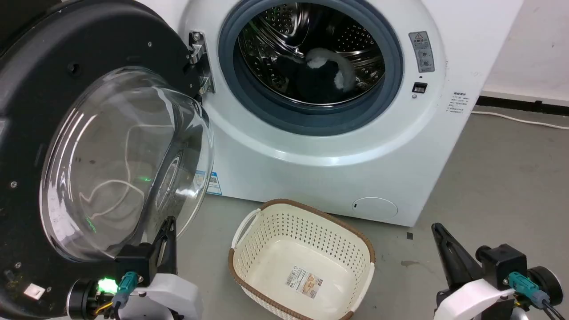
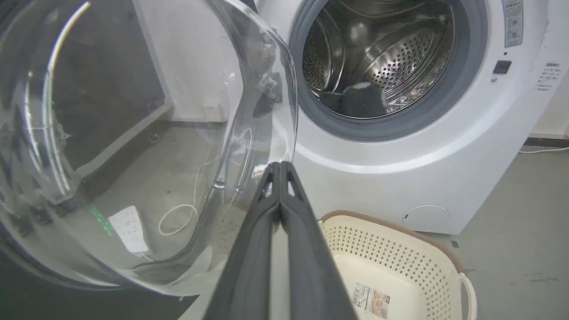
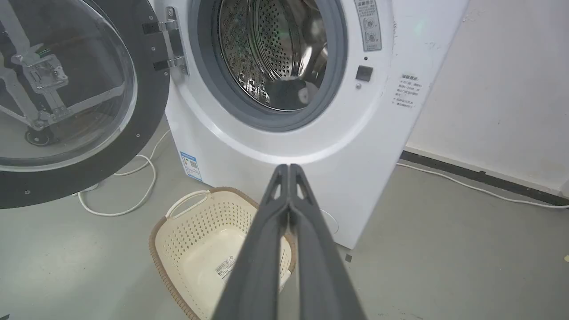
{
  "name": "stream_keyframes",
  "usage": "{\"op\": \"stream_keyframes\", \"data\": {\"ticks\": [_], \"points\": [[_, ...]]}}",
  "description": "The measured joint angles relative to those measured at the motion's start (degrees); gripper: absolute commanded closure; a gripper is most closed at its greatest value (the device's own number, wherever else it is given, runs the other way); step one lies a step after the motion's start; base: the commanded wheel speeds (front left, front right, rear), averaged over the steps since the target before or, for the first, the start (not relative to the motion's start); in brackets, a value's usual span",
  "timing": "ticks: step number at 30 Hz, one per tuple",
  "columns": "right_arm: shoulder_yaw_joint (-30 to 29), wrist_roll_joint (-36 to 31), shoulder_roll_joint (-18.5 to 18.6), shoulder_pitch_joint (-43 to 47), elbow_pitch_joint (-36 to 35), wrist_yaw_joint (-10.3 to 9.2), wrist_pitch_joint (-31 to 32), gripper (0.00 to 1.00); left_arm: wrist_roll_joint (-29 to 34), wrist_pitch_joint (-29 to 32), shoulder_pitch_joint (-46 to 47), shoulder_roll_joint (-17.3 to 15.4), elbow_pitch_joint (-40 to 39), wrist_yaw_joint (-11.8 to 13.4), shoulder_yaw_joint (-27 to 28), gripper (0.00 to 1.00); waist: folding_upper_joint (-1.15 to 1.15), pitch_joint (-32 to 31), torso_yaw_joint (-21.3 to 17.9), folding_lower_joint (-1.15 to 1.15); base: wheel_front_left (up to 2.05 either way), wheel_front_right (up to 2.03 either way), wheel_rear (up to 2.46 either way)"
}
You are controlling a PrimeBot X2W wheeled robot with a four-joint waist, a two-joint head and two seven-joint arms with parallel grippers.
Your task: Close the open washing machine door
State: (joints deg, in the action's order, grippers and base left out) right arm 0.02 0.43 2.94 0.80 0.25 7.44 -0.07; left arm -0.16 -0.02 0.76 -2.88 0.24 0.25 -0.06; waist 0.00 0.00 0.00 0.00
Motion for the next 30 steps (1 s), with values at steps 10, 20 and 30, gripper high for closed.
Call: {"op": "stream_keyframes", "data": {"ticks": [10, 20, 30], "points": [[0.0, 0.0, 0.0, 0.0, 0.0, 0.0, 0.0, 1.0, 0.0, 0.0, 0.0, 0.0, 0.0, 0.0, 0.0, 1.0, 0.0, 0.0, 0.0, 0.0, 0.0, 0.0, 0.0], [0.0, 0.0, 0.0, 0.0, 0.0, 0.0, 0.0, 1.0, 0.0, 0.0, 0.0, 0.0, 0.0, 0.0, 0.0, 1.0, 0.0, 0.0, 0.0, 0.0, 0.0, 0.0, 0.0], [0.0, 0.0, 0.0, 0.0, 0.0, 0.0, 0.0, 1.0, 0.0, 0.0, 0.0, 0.0, 0.0, 0.0, 0.0, 1.0, 0.0, 0.0, 0.0, 0.0, 0.0, 0.0, 0.0]]}}
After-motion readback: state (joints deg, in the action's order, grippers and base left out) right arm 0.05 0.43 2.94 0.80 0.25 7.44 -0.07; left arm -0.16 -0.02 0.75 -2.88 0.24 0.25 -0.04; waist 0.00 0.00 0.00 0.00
